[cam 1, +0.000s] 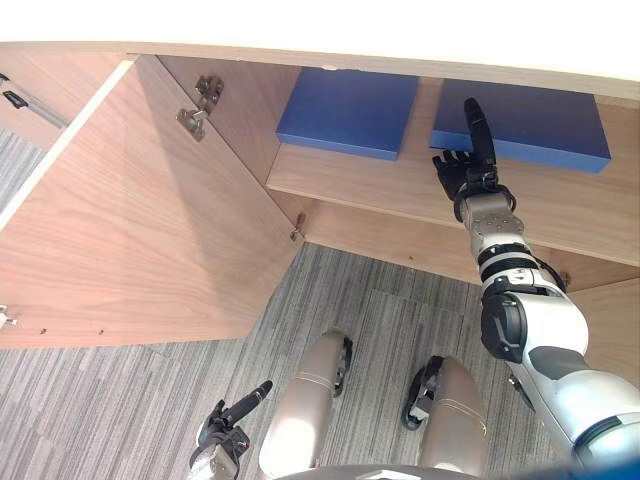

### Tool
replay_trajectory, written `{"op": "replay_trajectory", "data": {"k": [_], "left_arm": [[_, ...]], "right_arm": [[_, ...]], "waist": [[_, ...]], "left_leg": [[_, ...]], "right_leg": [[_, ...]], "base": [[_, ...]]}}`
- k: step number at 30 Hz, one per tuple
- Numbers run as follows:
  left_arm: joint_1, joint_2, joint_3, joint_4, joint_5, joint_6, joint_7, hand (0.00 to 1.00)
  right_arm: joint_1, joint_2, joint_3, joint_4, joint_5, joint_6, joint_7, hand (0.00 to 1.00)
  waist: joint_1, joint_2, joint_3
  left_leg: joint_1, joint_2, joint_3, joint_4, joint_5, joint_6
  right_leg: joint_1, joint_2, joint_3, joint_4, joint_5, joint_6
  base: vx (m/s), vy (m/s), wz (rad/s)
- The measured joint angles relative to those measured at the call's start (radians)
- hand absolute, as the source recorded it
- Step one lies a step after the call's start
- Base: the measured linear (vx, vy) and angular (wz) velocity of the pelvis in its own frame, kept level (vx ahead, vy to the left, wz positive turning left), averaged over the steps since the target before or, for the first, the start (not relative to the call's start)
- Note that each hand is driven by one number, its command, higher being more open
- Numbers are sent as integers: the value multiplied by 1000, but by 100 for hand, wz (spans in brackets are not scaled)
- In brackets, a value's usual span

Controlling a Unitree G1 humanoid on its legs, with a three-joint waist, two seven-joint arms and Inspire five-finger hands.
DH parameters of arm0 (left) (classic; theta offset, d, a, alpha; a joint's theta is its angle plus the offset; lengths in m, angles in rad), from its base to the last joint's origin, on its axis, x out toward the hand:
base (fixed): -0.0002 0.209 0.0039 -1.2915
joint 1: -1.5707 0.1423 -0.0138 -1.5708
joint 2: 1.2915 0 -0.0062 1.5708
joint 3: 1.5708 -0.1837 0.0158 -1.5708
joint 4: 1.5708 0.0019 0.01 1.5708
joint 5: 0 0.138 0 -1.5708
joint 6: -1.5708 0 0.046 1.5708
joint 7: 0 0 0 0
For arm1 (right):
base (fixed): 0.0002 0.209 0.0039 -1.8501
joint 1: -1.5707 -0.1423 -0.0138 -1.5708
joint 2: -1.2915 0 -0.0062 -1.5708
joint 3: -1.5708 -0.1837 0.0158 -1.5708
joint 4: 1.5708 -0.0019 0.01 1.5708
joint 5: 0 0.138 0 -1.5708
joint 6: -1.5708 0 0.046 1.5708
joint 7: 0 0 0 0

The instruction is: Walk over to the cabinet, pick up the folder, carry it to the office cabinet, place the folder inside the office cabinet, then close the office cabinet door

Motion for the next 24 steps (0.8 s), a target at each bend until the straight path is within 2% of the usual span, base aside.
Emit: {"op": "replay_trajectory", "data": {"k": [2, 5, 8, 10, 14, 15, 17, 20, 24], "left_arm": [[1, 1, 0, 0, 0, 0, 1, 100], [5, 7, -11, 0, 0, 0, 0, 100], [5, 40, -57, -2, 1, 0, -20, 100], [5, 60, -74, -5, 3, 0, -32, 100], [6, 91, -139, -9, 30, -3, -67, 100], [8, 93, -152, -9, 37, -4, -70, 100], [17, 98, -201, -7, 58, -9, -92, 100], [17, 99, -247, -7, 57, -16, -112, 100], [17, 110, -278, -7, 45, -23, -123, 100]], "right_arm": [[6, 0, 1, 2, -65, 13, 0, 100], [25, -9, 47, 15, -283, 77, 35, 100], [36, -40, 166, 49, -660, 149, 145, 100], [45, -73, 234, 51, -839, 167, 239, 100], [110, -127, 375, -10, -1122, 138, 404, 100], [119, -130, 398, -21, -1160, 130, 421, 100], [152, -127, 467, -61, -1342, 72, 507, 100], [172, -113, 565, -62, -1450, 36, 559, 100], [187, -106, 633, -77, -1581, -2, 558, 100]], "waist": [[1, 1, 5], [0, 1, 6], [-6, 0, 6], [-8, 0, 6], [-14, -3, 7], [-14, -4, 6], [-20, -14, 3], [-17, -33, -6], [-15, -54, -13]], "left_leg": [[13, 5, 1, -12, 0, 0], [40, 14, 6, -38, 0, 1], [57, 24, 20, -58, 2, 3], [71, 35, 30, -71, 3, 5], [113, 43, 44, -117, 9, 15], [119, 46, 46, -124, 10, 15], [147, 56, 57, -160, 17, 16], [191, 63, 75, -209, 27, 16], [215, 63, 94, -255, 40, 22]], "right_leg": [[14, 5, -2, -17, 4, 0], [38, 16, 0, -49, 14, 0], [48, 23, 5, -71, 21, -1], [60, 31, 8, -88, 26, -2], [94, 38, 9, -132, 41, -2], [98, 42, 10, -141, 46, -2], [120, 55, 17, -184, 65, 0], [153, 64, 23, -234, 85, 3], [165, 66, 31, -279, 109, 4]], "base": [[38, -11, -5], [63, -8, -11], [59, 0, -10], [49, 2, -12], [44, 8, -9], [48, 22, -22], [50, 30, -22], [45, 34, -17], [32, 35, -12]]}}
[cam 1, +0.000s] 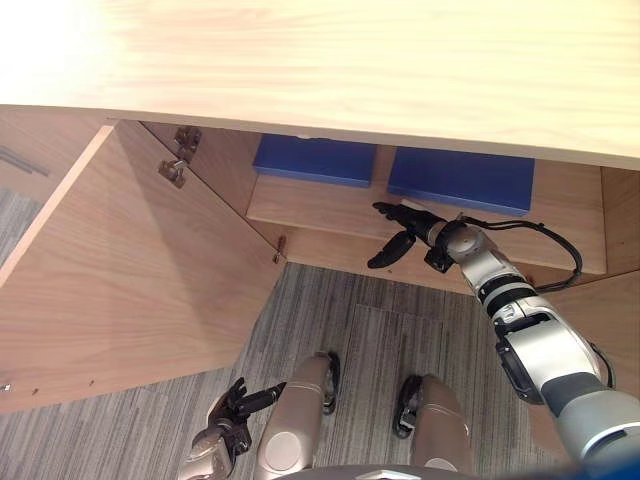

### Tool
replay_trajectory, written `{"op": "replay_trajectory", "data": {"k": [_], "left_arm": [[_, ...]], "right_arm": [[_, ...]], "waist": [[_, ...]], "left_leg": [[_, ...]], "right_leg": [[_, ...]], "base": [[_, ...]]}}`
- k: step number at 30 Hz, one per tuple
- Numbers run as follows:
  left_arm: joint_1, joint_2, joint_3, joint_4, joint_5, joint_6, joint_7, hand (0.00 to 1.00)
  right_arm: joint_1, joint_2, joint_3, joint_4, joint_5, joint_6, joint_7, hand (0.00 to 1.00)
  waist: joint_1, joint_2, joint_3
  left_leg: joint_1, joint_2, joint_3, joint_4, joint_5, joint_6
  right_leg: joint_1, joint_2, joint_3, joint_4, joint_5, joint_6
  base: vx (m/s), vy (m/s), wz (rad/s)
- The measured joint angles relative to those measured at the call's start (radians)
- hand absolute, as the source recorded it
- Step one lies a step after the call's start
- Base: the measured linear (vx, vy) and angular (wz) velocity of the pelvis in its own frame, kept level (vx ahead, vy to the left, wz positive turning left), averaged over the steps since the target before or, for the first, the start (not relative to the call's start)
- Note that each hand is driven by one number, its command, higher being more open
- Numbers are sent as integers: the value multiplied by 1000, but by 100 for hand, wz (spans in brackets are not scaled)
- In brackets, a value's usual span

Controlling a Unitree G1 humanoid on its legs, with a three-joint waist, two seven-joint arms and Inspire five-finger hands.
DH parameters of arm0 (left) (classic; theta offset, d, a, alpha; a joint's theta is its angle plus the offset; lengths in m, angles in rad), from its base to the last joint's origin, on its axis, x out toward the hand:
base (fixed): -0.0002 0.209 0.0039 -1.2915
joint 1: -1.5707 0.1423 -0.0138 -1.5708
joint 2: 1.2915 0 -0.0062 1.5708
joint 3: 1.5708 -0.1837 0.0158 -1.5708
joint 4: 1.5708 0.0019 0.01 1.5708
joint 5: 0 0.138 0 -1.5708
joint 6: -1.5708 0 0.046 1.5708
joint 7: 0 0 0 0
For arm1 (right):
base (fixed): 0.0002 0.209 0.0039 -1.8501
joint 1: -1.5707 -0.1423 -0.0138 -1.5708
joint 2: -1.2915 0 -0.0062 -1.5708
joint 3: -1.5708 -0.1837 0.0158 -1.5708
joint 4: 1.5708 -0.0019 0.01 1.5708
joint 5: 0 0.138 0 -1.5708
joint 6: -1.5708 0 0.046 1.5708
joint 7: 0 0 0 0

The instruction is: Walk over to the cabinet, pick up the folder, carry it to the office cabinet, place the folder inside the office cabinet, then close the office cabinet door

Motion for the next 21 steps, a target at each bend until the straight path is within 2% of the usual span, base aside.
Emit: {"op": "replay_trajectory", "data": {"k": [5, 10, 13, 18, 21], "left_arm": [[0, 9, -24, 12, -24, 0, -2, 100], [0, 10, -29, 12, -25, -11, -4, 100], [0, 10, -40, 12, -25, -12, -1, 100], [4, 13, -42, 22, -24, -13, 21, 100], [9, 18, -18, 22, -22, -18, 37, 100]], "right_arm": [[2, 11, 7, 0, -110, -14, -2, 100], [7, 16, 9, 0, -127, -14, -7, 100], [0, 24, 77, -8, -150, -10, -28, 100], [17, 61, 210, -49, -184, 34, -39, 100], [64, 111, 288, -69, -189, 60, -25, 100]], "waist": [[10, -3, 1], [11, -7, 2], [11, -11, 3], [5, -21, 1], [4, -49, -15]], "left_leg": [[30, 1, 35, -40, 10, 16], [45, -7, 52, -59, 14, 22], [68, -6, 71, -96, 27, 23], [162, 37, 115, -251, 92, 1], [232, 93, 156, -299, 101, -1]], "right_leg": [[12, 0, 19, -42, 30, 3], [17, -4, 37, -59, 41, 12], [24, 0, 52, -88, 59, 16], [107, 62, 58, -286, 171, 5], [181, 126, 69, -406, 230, -4]], "base": [[18, 61, -17], [9, 62, -9], [24, 29, -18], [44, -1, -40], [75, -43, -63]]}}
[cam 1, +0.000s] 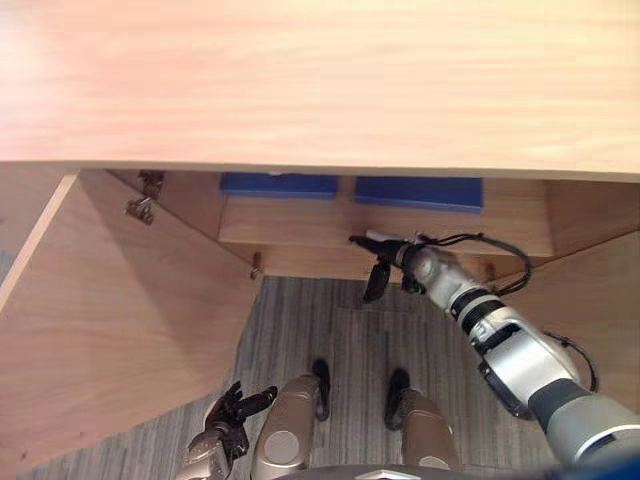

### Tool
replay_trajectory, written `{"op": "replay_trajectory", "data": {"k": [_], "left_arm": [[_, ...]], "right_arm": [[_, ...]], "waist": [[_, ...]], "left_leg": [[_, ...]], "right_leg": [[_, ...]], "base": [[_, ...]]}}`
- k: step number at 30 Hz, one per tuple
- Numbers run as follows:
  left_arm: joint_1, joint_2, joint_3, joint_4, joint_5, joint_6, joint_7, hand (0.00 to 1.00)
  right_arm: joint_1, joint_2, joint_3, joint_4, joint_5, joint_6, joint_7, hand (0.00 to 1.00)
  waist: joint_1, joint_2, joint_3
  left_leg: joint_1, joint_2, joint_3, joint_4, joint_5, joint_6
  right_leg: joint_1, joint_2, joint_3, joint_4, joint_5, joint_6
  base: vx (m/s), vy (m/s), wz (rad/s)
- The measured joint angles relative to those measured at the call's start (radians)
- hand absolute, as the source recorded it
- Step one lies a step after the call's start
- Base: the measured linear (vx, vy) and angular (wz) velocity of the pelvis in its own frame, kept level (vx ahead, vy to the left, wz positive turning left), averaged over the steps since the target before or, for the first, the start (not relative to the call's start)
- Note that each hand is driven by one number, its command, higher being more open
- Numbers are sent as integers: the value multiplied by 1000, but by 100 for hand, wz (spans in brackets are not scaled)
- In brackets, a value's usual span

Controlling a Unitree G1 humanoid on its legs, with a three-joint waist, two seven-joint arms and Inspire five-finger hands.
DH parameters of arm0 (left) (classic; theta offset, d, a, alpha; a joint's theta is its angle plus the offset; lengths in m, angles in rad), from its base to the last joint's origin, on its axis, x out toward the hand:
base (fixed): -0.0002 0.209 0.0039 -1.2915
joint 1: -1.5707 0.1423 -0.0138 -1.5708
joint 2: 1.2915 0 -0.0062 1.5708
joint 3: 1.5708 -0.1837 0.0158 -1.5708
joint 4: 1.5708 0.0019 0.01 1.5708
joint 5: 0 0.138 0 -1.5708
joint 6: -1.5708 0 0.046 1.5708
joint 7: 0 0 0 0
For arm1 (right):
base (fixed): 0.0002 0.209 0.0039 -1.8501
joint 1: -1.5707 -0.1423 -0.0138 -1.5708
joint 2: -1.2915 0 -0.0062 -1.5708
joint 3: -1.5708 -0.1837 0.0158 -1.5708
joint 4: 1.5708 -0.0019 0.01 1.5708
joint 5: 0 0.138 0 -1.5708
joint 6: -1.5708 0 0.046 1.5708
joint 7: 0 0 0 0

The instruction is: Walk over to the cabinet, pick up the folder, carry it to the office cabinet, place the folder inside the office cabinet, then close the office cabinet door

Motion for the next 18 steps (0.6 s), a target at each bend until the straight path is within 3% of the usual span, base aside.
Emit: {"op": "replay_trajectory", "data": {"k": [3, 4, 7, 8, 9, 11, 14, 16, 17, 18], "left_arm": [[1, -17, 25, -1, 27, -22, 3, 100], [11, -18, 45, 3, 51, -33, 4, 100], [14, -32, 63, 43, 78, -57, 16, 100], [15, -42, 63, 77, 81, -64, 23, 100], [13, -46, 64, 86, 87, -65, 25, 100], [10, -58, 71, 112, 102, -66, 39, 100], [9, -66, 75, 149, 144, -67, 64, 100], [7, -83, 92, 158, 160, -67, 79, 100], [4, -87, 92, 162, 168, -67, 86, 100], [-4, -87, 88, 162, 178, -67, 92, 100]], "right_arm": [[92, 7, 35, -67, 15, 13, 4, 100], [178, 12, -19, -108, 127, 12, 0, 100], [332, 36, -171, -130, 326, 6, -36, 100], [436, 66, -292, -130, 443, 4, -65, 100], [470, 79, -337, -130, 481, 1, -75, 100], [586, 120, -468, -129, 575, -6, -126, 100], [737, 144, -545, -130, 612, -8, -215, 100], [806, 155, -565, -130, 636, -10, -254, 100], [838, 165, -574, -129, 640, -11, -272, 100], [861, 184, -594, -122, 639, -10, -286, 100]], "waist": [[-6, -36, -21], [-9, -60, -44], [-36, -62, -111], [-54, -62, -157], [-60, -63, -164], [-87, -61, -175], [-113, -48, -189], [-118, -34, -198], [-124, -22, -195], [-128, -24, -195]], "left_leg": [[39, 26, -24, 46, -12, -20], [80, 13, -104, 58, -25, -41], [118, 9, -146, 5, -31, -50], [151, 9, -140, -72, -31, -49], [165, 8, -134, -99, -30, -47], [220, 2, -77, -162, -22, -33], [308, 0, 23, -198, -17, -26], [344, 14, 102, -208, -12, -16], [357, 32, 162, -212, -2, 0], [372, 33, 202, -211, -1, 1]], "right_leg": [[40, 46, 56, -29, 23, -12], [69, 68, 104, -43, 28, -16], [96, 92, 131, -122, 73, -11], [108, 106, 165, -203, 125, -2], [114, 109, 184, -231, 142, 3], [132, 112, 248, -281, 183, 14], [156, 124, 319, -279, 202, 23], [149, 141, 288, -274, 242, 25], [142, 140, 203, -275, 253, 9], [115, 82, 8, -167, 193, -42]], "base": [[64, -48, -79], [56, -38, -85], [52, 36, -64], [42, 82, -67], [33, 104, -100], [-31, 101, -96], [-65, 62, -95], [-97, 4, -112], [-131, -52, -108], [-120, -49, -97]]}}
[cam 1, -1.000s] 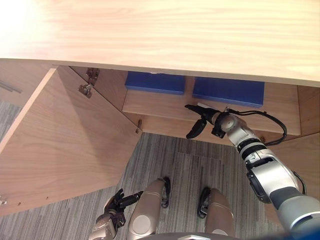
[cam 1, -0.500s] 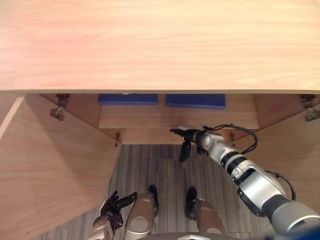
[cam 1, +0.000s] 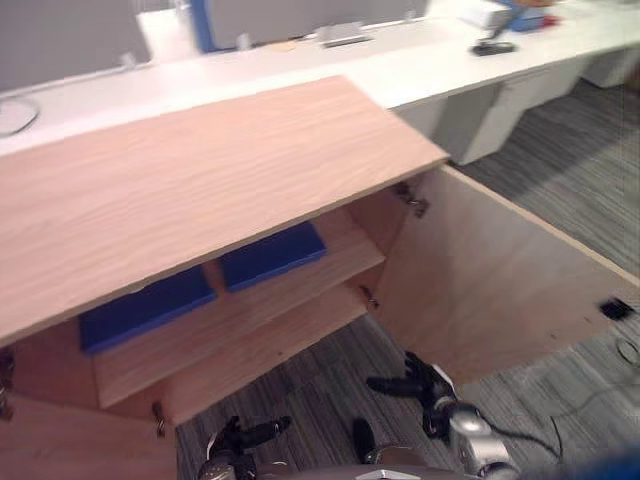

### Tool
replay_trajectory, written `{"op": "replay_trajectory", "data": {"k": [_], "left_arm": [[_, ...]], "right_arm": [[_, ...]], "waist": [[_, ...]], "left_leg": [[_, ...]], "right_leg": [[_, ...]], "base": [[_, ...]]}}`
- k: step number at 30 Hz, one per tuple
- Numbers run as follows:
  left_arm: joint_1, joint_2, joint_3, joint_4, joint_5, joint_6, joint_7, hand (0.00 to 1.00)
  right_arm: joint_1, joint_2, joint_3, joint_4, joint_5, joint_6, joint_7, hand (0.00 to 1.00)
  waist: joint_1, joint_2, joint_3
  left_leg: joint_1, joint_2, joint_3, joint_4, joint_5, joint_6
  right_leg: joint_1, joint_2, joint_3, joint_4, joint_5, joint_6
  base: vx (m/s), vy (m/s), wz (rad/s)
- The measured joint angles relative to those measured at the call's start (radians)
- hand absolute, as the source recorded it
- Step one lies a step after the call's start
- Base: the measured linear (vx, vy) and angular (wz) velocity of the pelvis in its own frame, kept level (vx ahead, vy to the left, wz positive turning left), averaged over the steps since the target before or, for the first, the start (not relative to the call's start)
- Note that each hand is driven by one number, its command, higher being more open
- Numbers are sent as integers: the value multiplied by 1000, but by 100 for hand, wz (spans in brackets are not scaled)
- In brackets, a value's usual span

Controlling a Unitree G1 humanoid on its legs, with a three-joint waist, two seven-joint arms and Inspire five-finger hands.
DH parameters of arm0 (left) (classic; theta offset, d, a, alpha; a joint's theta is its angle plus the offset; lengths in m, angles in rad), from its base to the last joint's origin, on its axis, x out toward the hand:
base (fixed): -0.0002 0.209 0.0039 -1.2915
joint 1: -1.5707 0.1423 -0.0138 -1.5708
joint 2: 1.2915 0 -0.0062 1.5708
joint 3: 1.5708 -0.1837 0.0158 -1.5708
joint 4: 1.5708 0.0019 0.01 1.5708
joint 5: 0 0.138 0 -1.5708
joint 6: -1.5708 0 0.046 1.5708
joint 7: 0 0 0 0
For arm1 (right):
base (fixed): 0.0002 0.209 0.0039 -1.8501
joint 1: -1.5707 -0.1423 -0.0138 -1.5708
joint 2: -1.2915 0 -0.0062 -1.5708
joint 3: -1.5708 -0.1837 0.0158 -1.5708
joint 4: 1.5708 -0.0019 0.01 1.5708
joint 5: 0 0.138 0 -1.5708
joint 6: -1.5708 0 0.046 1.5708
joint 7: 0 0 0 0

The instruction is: Walk over to the cabinet, pick up the folder, carry it to the office cabinet, place the folder inside the office cabinet, then close the office cabinet door

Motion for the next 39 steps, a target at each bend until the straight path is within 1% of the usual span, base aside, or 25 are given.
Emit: {"op": "replay_trajectory", "data": {"k": [1, 2, 3, 4, 5, 6, 7, 8, 9, 10, 11, 12, 13, 15, 16, 17, 18, 19, 21, 24, 27, 32, 37, 39], "left_arm": [[-5, 0, -5, 2, -1, 1, 6, 100], [-4, -4, -12, 2, -1, 0, 18, 100], [0, -8, -26, 3, -2, 0, 28, 100], [3, -9, -30, 3, -1, 0, 32, 100], [12, -8, -40, 3, 0, 0, 42, 100], [17, -2, -46, 2, 3, -2, 46, 100], [23, 10, -58, 7, 17, -4, 54, 100], [18, 1, -67, 31, 35, -3, 62, 100], [23, -5, -71, 37, 41, -4, 62, 100], [25, -8, -77, 39, 44, -12, 64, 100], [24, -3, -83, 39, 49, -16, 64, 100], [23, 5, -90, 41, 53, -15, 65, 100], [23, 11, -98, 43, 54, -15, 65, 100], [22, 19, -117, 45, 55, -15, 65, 100], [21, 20, -118, 44, 56, -15, 66, 100], [19, 23, -128, 44, 57, -15, 70, 100], [19, 28, -152, 44, 57, -15, 72, 100], [19, 30, -162, 44, 57, -15, 72, 100], [17, 35, -216, 40, 58, -15, 73, 100], [16, 37, -250, 30, 80, -16, 72, 100], [16, 39, -271, 28, 95, -23, 71, 100], [19, 50, -275, 28, 96, -23, 62, 100], [21, 65, -274, 29, 95, -23, 54, 100], [18, 66, -272, 29, 95, -23, 45, 100]], "right_arm": [[10, 13, -14, 4, 0, 0, -8, 100], [27, 36, -36, 17, 0, -2, -23, 100], [38, 49, -57, 20, 0, -18, -39, 100], [38, 49, -60, 22, 0, -18, -41, 100], [41, 52, -67, 28, 2, -19, -45, 100], [44, 58, -74, 35, 2, -19, -45, 100], [46, 75, -97, 51, 4, -20, -52, 100], [42, 65, -118, 72, 17, -21, -66, 100], [44, 58, -133, 79, 26, -21, -72, 100], [43, 48, -142, 106, 42, -21, -86, 100], [44, 46, -162, 118, 43, -21, -98, 100], [45, 44, -175, 122, 43, -21, -108, 100], [47, 38, -178, 122, 43, -21, -114, 100], [49, 2, -183, 113, 39, -21, -122, 100], [50, -3, -191, 102, 35, -20, -123, 100], [50, -7, -210, 72, 35, -19, -130, 100], [50, -9, -221, 36, 29, -19, -136, 100], [50, -12, -222, 19, 21, -18, -138, 100], [43, -29, -227, -47, -13, -19, -142, 100], [1, -47, -254, -98, -50, -19, -164, 100], [-57, -85, -258, -104, -51, -20, -182, 100], [-203, -144, -255, -104, -51, -26, -218, 100], [-315, -163, -246, -102, -49, -29, -227, 100], [-375, -177, -236, -87, -40, -32, -233, 100]], "waist": [[-2, -2, -1], [-7, 10, -1], [-8, 16, -7], [-9, 22, -12], [-9, 13, -29], [-7, 2, -38], [-1, -24, -59], [4, 11, -70], [6, 22, -75], [11, 26, -78], [13, 21, -75], [8, 16, -74], [3, 13, -76], [-5, 10, -78], [-6, 11, -78], [-8, 12, -79], [-14, 14, -79], [-16, 15, -79], [-16, 21, -82], [-17, 24, -84], [-17, 24, -84], [-15, 22, -82], [-13, 20, -71], [-12, 22, -64]], "left_leg": [[10, 1, 19, 2, 0, 0], [24, 9, 46, 10, 0, 0], [30, 25, 73, 15, 1, -3], [33, 33, 85, 15, 5, -11], [45, 43, 102, 3, 18, -37], [50, 41, 113, -5, 24, -54], [54, 32, 123, -35, 44, -89], [53, 41, 96, -99, 59, -102], [55, 37, 65, -129, 64, -98], [67, 36, 27, -173, 78, -96], [79, 47, 14, -193, 113, -97], [86, 59, 22, -199, 122, -108], [89, 65, 29, -204, 124, -108], [86, 78, 55, -212, 131, -118], [84, 79, 64, -213, 132, -119], [78, 79, 78, -215, 134, -123], [71, 76, 86, -215, 136, -126], [69, 73, 88, -215, 137, -127], [63, 65, 89, -215, 138, -129], [65, 58, 81, -218, 138, -129], [65, 51, 76, -221, 137, -129], [65, 37, 69, -222, 136, -126], [65, 30, 67, -221, 136, -120], [64, 27, 63, -221, 136, -117]], "right_leg": [[-5, -42, -87, 62, -36, -15], [-5, -128, -211, 172, -95, -35], [3, -199, -267, 251, -123, -41], [6, -230, -278, 278, -126, -37], [23, -288, -293, 293, -129, -22], [35, -312, -298, 272, -129, -1], [50, -290, -307, 188, -160, 96], [66, -222, -301, 100, -124, 75], [77, -190, -300, 52, -102, 66], [96, -134, -286, -25, -66, 48], [103, -91, -268, -63, -49, 30], [109, -70, -261, -81, -42, 21], [111, -58, -255, -94, -39, 20], [118, -20, -227, -168, 9, 7], [121, -13, -219, -193, 26, 6], [128, -1, -205, -241, 59, 2], [134, 4, -196, -282, 88, -3], [137, 6, -191, -299, 99, -2], [147, 11, -182, -343, 127, -1], [149, 7, -179, -347, 131, 1], [149, 1, -179, -347, 135, 4], [148, -11, -176, -350, 143, 9], [147, -16, -174, -351, 148, 11], [147, -20, -175, -351, 150, 13]], "base": [[-91, -33, -78], [-69, -54, -67], [-81, -84, -63], [-57, -222, -61], [-7, -238, -49], [46, -349, -64], [67, -317, -70], [18, -277, -69], [-49, -165, -74], [-97, -95, -76], [-90, -130, -79], [-66, -129, -53], [-54, -127, -39], [-39, -82, -44], [-15, -33, -45], [-4, -7, -35], [-3, 0, -31], [-13, 10, -18], [-16, 6, -11], [-17, 8, -2], [-53, 18, 2], [-71, 14, 0], [-59, 1, 0], [-46, -2, 3]]}}
